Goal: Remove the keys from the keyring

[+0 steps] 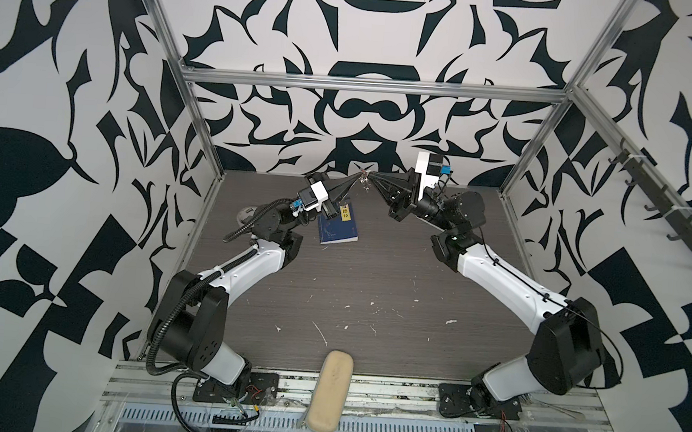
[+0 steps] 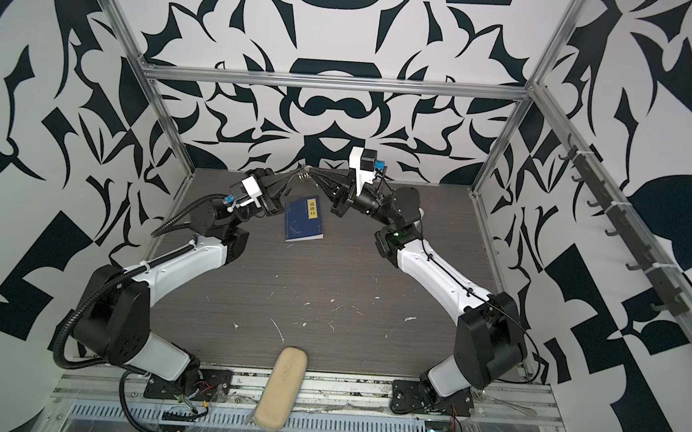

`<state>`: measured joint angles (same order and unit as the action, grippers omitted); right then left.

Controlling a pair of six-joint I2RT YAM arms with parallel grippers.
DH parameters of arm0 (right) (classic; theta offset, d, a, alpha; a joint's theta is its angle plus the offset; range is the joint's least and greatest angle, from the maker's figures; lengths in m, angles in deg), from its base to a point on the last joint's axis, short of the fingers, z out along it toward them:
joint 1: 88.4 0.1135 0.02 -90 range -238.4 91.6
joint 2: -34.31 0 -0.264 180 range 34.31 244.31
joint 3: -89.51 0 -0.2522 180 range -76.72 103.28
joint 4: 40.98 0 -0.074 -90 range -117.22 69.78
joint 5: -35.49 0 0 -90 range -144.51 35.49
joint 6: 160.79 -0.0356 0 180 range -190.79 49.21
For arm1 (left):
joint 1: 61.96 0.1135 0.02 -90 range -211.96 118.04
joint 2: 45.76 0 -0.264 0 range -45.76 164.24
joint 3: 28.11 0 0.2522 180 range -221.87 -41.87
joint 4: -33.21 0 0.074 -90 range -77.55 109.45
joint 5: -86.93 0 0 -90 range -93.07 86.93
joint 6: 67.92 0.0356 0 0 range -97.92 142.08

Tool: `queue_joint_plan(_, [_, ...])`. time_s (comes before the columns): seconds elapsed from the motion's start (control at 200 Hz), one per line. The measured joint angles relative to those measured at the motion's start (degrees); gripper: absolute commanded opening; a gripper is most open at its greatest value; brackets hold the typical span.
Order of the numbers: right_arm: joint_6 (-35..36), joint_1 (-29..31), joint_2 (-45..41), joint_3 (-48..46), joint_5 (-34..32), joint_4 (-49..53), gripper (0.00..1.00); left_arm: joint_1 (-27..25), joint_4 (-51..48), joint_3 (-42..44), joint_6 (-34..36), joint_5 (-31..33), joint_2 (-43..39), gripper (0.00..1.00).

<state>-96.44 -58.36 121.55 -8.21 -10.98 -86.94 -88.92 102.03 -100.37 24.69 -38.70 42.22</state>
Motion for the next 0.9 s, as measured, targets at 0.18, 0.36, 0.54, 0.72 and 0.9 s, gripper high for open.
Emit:
queue_joint_plan(0.18, [-5.2,0.3,1.2,0.0,-3.7,-5.1,0.00,-1.7,-0.4,-1.7,2.4,3.6,1.0,0.00])
queue_joint_plan(0.36, [-8.7,1.0,1.9,0.0,-7.6,-8.3,0.00,-3.4,-2.9,-3.3,6.3,6.9,1.0,0.00])
queue_joint_plan(0.54, [-10.9,2.1,1.9,0.4,-11.6,-10.1,0.00,-4.8,-5.6,-5.7,8.8,9.2,1.0,0.00])
queue_joint_plan(0.72, [-13.3,4.2,1.3,0.9,-17.5,-11.2,0.00,-5.8,-17.7,-6.6,15.3,7.7,0.2,0.00])
queue_joint_plan(0.9, [-14.1,6.4,-3.0,-0.3,-19.8,-7.2,0.00,-10.2,-38.9,-5.7,25.9,4.6,-0.6,0.00])
